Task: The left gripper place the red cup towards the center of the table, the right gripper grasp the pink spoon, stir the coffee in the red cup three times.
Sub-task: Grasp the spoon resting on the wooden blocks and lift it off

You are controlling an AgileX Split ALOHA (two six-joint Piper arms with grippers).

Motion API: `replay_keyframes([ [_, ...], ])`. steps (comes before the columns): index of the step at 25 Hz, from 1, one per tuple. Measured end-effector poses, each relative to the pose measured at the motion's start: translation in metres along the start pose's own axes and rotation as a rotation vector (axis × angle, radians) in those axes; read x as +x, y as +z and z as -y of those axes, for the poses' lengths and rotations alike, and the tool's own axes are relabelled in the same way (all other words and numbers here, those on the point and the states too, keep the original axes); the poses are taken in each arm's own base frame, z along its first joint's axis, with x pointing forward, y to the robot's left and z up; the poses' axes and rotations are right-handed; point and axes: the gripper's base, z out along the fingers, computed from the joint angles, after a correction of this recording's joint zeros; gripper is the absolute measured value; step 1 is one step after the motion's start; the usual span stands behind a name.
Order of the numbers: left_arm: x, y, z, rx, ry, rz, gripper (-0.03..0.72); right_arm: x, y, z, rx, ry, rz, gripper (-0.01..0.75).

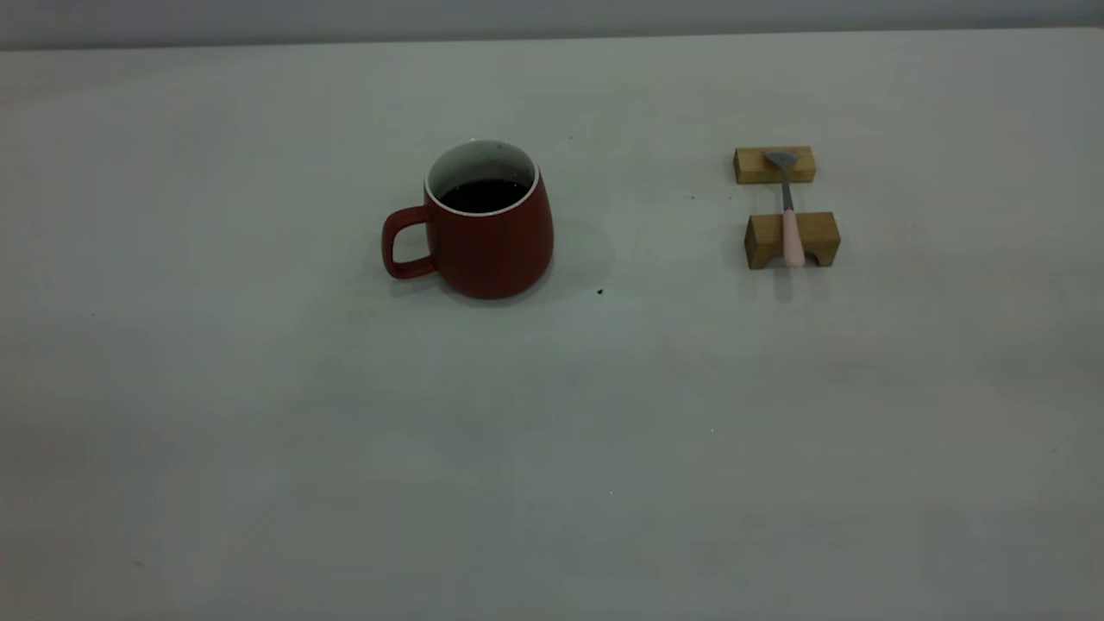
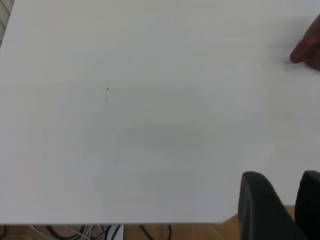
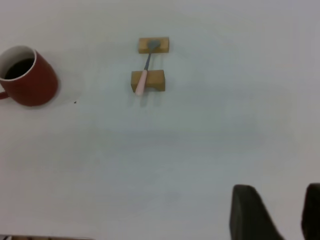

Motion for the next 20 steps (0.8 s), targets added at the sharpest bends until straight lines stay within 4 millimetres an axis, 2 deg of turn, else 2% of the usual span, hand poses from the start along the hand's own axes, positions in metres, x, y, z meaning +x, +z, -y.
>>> replay_keyframes([
  [2,0.0,0.0,0.0,0.0,0.0,0.0,0.247,-0.022,0.015,0.001,0.007,0.011,-0.028,0.422],
  [5,0.0,0.0,0.0,0.0,0.0,0.0,0.247,-0.056,0.048,0.003,0.005,0.042,-0.1,0.581],
  [8,0.0,0.0,0.0,0.0,0.0,0.0,0.247,-0.083,0.094,0.005,-0.005,0.062,-0.217,0.684],
  [10,0.0,0.0,0.0,0.0,0.0,0.001,0.247,-0.097,0.125,0.006,-0.023,0.066,-0.281,0.7],
  [13,0.0,0.0,0.0,0.0,0.0,0.001,0.247,-0.105,0.18,0.003,-0.07,0.058,-0.411,0.704],
  [20,0.0,0.0,0.0,0.0,0.0,0.001,0.247,-0.099,0.306,-0.032,-0.137,-0.046,-0.623,0.704],
])
